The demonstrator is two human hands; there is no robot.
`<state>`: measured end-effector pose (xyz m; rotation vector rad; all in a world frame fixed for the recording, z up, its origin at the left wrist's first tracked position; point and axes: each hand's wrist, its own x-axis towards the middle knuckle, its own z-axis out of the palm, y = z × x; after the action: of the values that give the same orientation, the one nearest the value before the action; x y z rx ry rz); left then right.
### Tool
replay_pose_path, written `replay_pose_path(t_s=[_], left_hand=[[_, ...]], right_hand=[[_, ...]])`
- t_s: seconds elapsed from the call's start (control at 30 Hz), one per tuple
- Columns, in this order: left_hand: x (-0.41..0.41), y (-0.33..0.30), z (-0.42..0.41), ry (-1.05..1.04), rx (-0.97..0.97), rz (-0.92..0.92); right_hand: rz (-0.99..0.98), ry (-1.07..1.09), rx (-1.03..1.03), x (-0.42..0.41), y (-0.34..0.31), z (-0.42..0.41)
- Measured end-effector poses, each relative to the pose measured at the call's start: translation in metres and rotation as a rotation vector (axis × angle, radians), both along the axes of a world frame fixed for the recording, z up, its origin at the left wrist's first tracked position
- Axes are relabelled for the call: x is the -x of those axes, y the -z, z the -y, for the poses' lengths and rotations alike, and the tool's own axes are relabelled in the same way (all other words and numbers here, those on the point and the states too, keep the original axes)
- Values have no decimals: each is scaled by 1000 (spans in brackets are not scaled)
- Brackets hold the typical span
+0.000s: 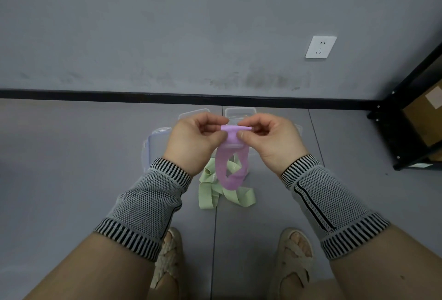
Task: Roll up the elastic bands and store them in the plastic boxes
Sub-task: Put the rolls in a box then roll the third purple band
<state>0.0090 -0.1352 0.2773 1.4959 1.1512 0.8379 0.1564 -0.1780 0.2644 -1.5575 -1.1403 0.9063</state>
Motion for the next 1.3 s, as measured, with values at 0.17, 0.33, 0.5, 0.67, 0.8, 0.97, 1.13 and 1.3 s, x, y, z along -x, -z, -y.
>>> replay_pose_path(t_s=[0.17, 0.33, 0.5, 0.67, 0.8, 0.97, 1.13, 1.3], left_hand=[[0, -1, 0, -17, -9, 1], [-1, -5, 1, -46, -14, -18], [-1, -7, 2, -51, -16, -54], [-1, -11, 4, -45, -20, -40], [-1, -11, 5, -39, -3, -7], [-1, -8, 4, -39, 7, 20], [-2, -4, 1, -33, 15, 37], [-3, 0, 0, -28, -22, 24]], right_hand=[[138, 78, -61, 1, -3, -2], [-41, -1, -31, -2, -3, -2], [-85, -25, -35, -5, 0, -2], [-157, -33, -15, -6, 2, -3], [-118, -32, -12, -4, 3, -3], [-299, -29, -7, 0, -2, -4], [-376, -27, -10, 0, -3, -4], [-362, -17, -17, -2, 0, -4]])
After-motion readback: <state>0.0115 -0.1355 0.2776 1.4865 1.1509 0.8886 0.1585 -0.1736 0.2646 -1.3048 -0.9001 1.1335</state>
